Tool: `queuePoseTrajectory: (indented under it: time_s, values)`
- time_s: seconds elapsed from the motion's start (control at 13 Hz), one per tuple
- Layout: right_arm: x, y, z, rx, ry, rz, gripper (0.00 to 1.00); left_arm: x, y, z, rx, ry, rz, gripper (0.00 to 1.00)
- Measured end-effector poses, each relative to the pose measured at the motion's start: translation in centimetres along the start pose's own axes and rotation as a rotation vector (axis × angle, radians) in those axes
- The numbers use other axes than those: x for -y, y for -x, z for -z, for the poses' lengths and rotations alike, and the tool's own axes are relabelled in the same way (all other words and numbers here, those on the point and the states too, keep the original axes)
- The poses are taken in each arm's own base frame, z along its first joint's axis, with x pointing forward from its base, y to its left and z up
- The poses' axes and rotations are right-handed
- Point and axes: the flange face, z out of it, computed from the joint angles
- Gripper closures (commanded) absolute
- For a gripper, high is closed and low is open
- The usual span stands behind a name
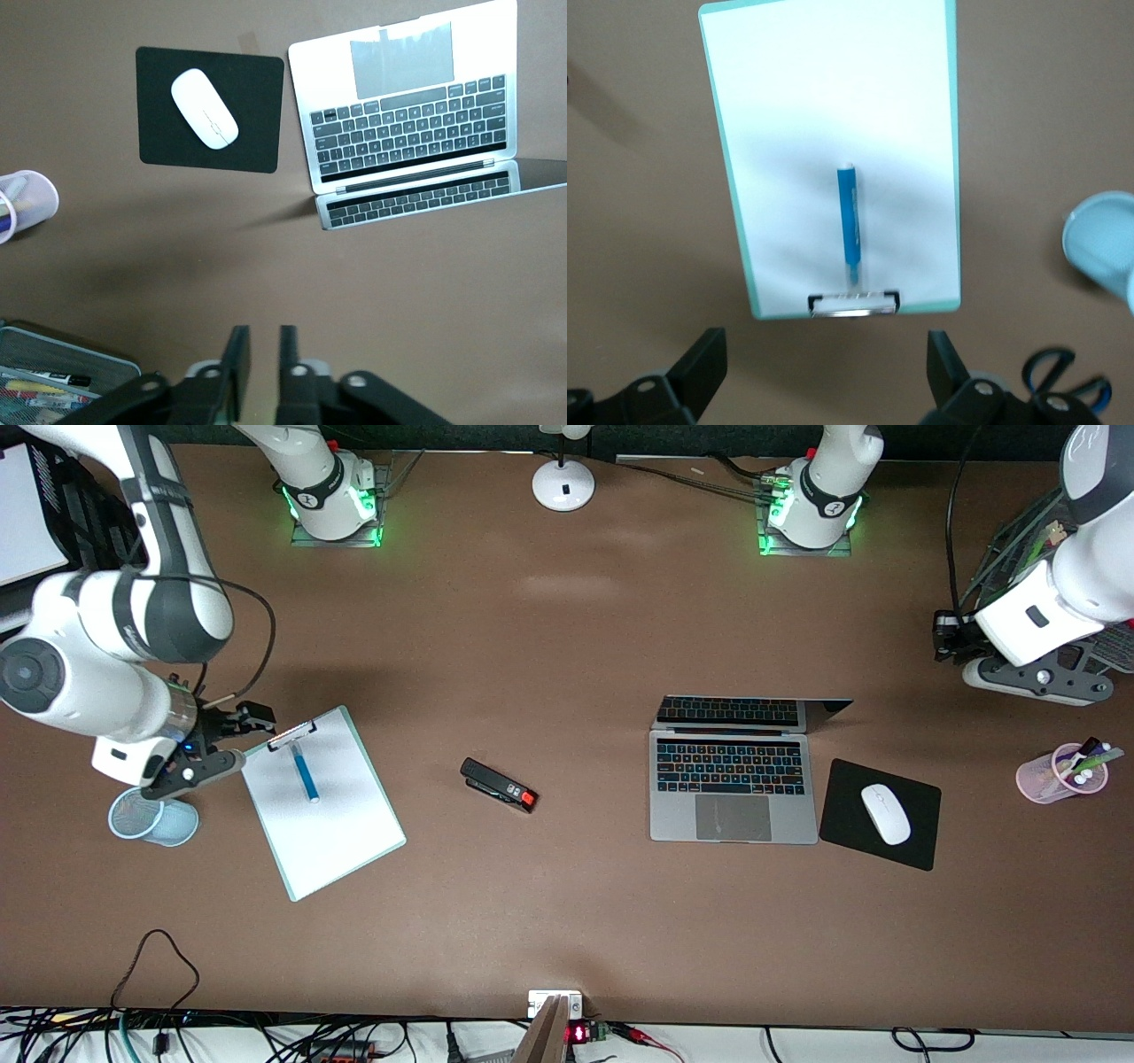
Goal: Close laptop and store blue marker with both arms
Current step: 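Reach the right gripper to the blue marker while the left gripper approaches the laptop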
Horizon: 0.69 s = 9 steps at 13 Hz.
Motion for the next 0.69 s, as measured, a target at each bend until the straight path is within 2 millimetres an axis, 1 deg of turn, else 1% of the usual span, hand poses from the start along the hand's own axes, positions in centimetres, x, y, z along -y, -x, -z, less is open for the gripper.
queuePoseTrajectory:
  time_s: [0.15,0.23,0.31,0.38,0.46,0.54,0.69]
  values:
    - [-0.3,-0.7,-2.6,0.009,-0.004,0.036,0.04,-0.2,-0.2,-0.4,0.012,0.001,-0.004,1.00]
    - [-0.4,-1.0,-3.6,0.006,-0.003,0.048,0.07,-0.5,-0.3,-0.5,0.013,0.000,-0.010,1.00]
    - [-0.4,-1.2,-4.5,-0.013,0.006,0.072,0.11,-1.0,-0.3,-0.5,0.018,-0.001,-0.019,1.00]
    - [-0.4,-1.3,-5.6,-0.048,0.024,0.114,0.12,-1.7,-0.2,-0.6,0.036,-0.001,-0.029,1.00]
    - [-0.4,-1.2,-6.9,-0.080,0.041,0.151,0.12,-2.8,0.0,-0.8,0.062,-0.001,-0.036,1.00]
    - [-0.3,-0.9,-8.2,-0.097,0.051,0.174,0.13,-4.3,0.0,-1.0,0.076,-0.006,-0.037,1.00]
    - [-0.1,-0.6,-10.6,-0.096,0.052,0.195,0.16,-7.9,-0.2,-1.6,0.092,-0.006,-0.023,1.00]
